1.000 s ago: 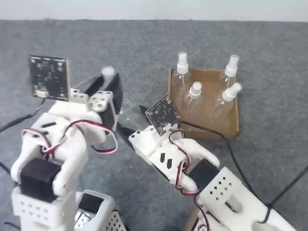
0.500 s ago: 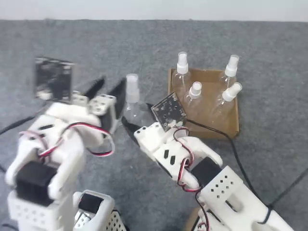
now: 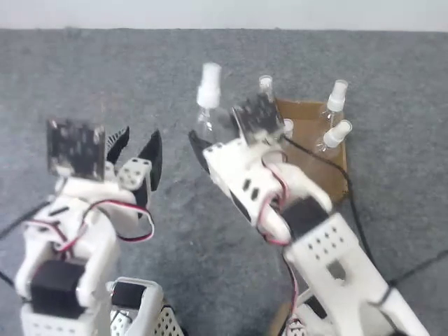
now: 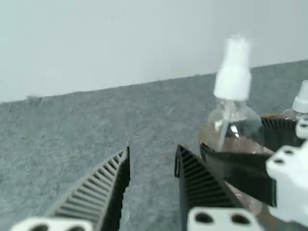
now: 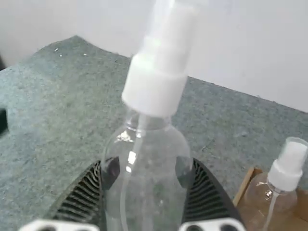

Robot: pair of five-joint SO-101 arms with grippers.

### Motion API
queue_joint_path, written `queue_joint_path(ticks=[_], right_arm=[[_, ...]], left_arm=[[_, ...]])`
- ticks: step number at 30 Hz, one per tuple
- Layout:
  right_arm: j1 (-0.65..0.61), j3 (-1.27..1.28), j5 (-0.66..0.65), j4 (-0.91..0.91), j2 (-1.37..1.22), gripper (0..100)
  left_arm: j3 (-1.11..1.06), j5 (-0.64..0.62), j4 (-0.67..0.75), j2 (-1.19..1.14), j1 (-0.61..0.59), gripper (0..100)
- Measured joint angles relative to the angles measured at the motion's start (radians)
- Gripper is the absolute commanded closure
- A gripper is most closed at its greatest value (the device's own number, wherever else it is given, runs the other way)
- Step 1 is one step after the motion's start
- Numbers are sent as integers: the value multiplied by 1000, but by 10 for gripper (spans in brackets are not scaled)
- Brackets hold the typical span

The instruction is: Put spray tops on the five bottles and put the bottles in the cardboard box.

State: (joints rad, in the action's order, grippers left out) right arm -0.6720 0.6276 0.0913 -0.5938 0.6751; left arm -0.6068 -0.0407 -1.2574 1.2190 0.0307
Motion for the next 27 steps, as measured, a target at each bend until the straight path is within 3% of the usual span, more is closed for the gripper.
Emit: queue_joint_path(ticks=[5, 12, 19, 27], right_arm=[[-2, -281, 0, -133, -215, 993], [-2, -559, 0, -276, -413, 993], [-34, -601, 0, -465, -423, 993], [-40, -603, 5, -605, -371, 993]], left_arm=[[-321, 2, 133, 141, 32, 719], [-516, 2, 176, 284, 149, 703], [-661, 3, 341, 305, 161, 705], [-681, -3, 370, 316, 163, 705]])
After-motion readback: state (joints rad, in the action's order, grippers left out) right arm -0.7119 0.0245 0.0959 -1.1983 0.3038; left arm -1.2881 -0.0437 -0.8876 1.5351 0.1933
